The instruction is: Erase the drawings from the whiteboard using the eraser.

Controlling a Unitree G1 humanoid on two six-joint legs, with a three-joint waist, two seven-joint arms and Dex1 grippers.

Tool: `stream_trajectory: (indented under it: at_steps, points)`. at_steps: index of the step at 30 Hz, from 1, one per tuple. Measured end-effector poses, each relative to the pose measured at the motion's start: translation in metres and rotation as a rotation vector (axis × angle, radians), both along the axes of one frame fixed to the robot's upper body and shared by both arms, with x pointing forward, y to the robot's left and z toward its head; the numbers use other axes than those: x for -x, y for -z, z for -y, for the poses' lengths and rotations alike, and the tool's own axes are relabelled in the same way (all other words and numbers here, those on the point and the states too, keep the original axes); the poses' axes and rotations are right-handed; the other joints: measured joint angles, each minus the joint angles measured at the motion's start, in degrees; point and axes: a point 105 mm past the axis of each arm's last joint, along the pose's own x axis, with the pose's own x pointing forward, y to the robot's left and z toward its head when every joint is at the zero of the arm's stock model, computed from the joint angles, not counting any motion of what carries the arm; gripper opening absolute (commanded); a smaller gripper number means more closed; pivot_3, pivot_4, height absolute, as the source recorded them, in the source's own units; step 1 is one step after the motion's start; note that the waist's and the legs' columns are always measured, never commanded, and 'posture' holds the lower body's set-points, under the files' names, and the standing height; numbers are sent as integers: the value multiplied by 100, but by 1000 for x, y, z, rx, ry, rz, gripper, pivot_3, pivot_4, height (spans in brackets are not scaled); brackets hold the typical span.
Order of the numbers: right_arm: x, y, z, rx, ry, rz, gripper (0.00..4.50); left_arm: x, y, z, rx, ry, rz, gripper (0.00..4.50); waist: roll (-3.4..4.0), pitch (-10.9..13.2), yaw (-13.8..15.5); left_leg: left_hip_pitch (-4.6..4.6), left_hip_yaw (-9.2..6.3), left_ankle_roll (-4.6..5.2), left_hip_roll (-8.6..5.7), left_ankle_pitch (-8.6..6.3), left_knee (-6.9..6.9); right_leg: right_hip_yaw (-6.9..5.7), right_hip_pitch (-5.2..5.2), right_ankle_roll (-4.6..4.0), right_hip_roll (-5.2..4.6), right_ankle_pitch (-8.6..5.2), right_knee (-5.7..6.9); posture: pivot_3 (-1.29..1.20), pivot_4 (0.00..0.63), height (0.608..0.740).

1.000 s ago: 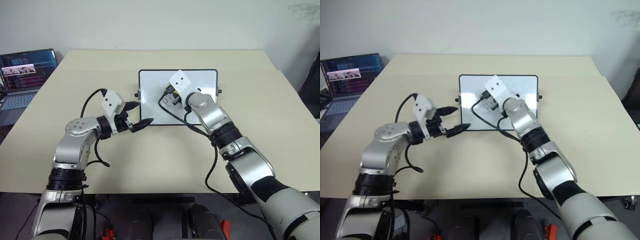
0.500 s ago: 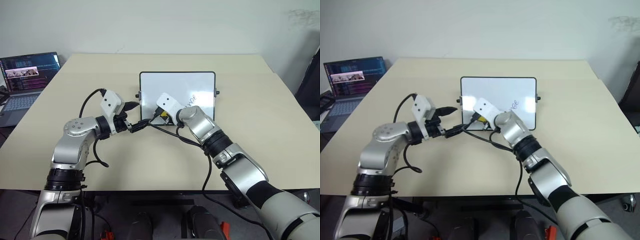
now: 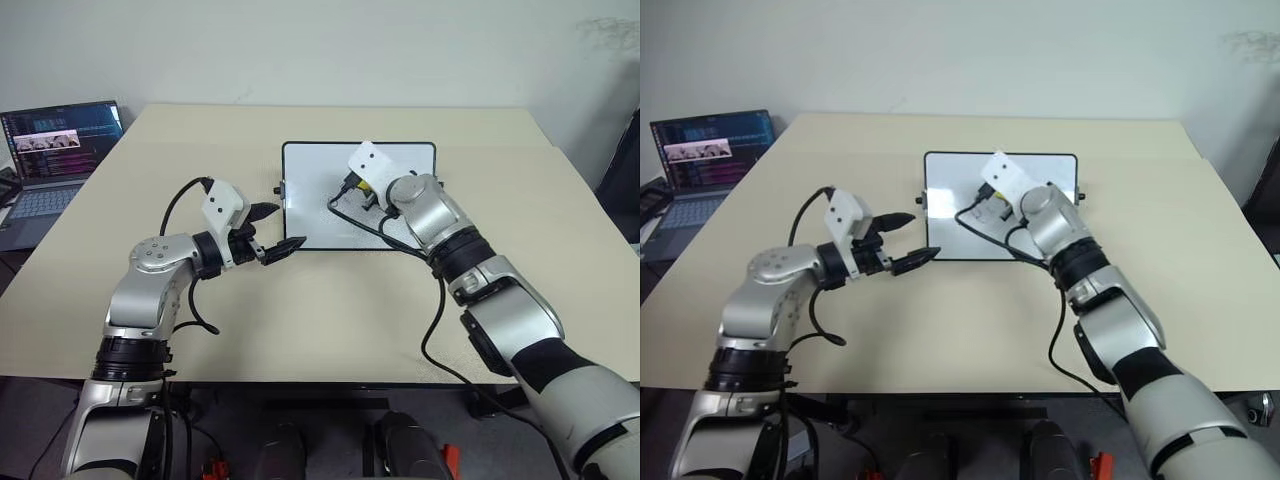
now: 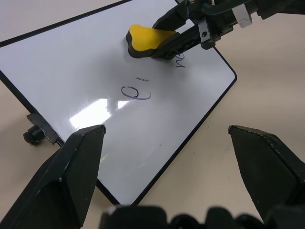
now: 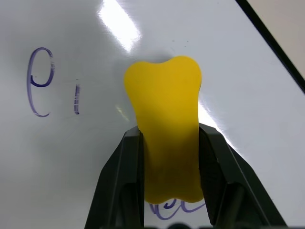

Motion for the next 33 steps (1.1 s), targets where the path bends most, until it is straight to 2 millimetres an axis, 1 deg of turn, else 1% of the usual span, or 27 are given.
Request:
stream_trajectory:
  at_steps: [3, 4, 8, 11, 13, 15, 18, 23, 27, 29, 33]
  points:
    - [2, 2, -4, 54, -31, -7, 1144, 0, 0, 0, 0, 0, 0, 4500, 0, 0, -4, 0, 1, 0, 0, 0, -1, 0, 0, 0, 0, 0, -3, 0, 150, 740]
    - [6, 6, -9, 81, -65, -26, 1144, 0, 0, 0, 1, 0, 0, 4500, 0, 0, -6, 1, 0, 0, 0, 0, -4, 0, 0, 0, 0, -1, -5, 0, 150, 740]
    - [26, 29, -32, 164, -207, -111, 1144, 0, 0, 1, 3, 0, 0, 4500, 0, 0, -34, 4, -1, 0, 1, 0, -14, -1, 0, 2, 0, -2, -7, 0, 150, 740]
    - [42, 47, -42, 202, -287, -187, 1144, 0, 1, 0, 2, -2, -3, 4500, 0, 0, -32, 3, -2, -1, 1, 0, -17, -3, 0, 2, 0, -3, -8, 0, 150, 740]
    - [46, 54, -45, 211, -305, -213, 1143, 1, 3, 0, 2, -4, -7, 4500, 1, 0, -27, 3, -2, -1, 1, 0, -17, -4, 0, 2, 0, -3, -9, 0, 150, 740]
    - [46, 54, -44, 213, -297, -214, 1143, 1, 3, -1, 2, -5, -8, 4500, 0, 0, -13, 3, -4, -1, 1, 0, -17, -5, 0, 1, 0, -3, -9, 0, 150, 740]
    - [40, 48, -41, 205, -270, -188, 1143, 1, 3, -1, 1, -5, -8, 4500, 0, 1, -9, 3, -4, -1, 1, 0, -16, -5, 0, -8, 0, -8, -9, 0, 150, 740]
    - [14, 13, -23, 142, -123, -41, 1143, 1, 3, -1, 0, -5, -8, 4500, -1, 3, 0, -2, -5, -1, 1, 0, -22, -7, -4, -10, -1, -9, -15, 0, 150, 740]
    - [1, -11, -13, 105, -41, 72, 1143, 1, 3, 0, 1, -6, -6, 4500, -1, 3, 1, -7, -4, -1, 1, 0, -50, -7, -12, -6, -2, -8, -31, 0, 150, 740]
    - [-1, -16, -13, 108, -33, 104, 1143, 1, 3, 0, 1, -7, -5, 4500, -1, 3, -1, -10, -4, -1, 2, 0, -63, -7, -19, -7, -2, -11, -36, 0, 150, 740]
    - [3, -13, -23, 145, -83, 91, 1143, 1, 2, 0, 1, -8, -3, 4500, -1, 3, -30, -12, 1, -2, 2, -2, -66, -4, -24, -5, -2, -15, -39, 0, 150, 740]
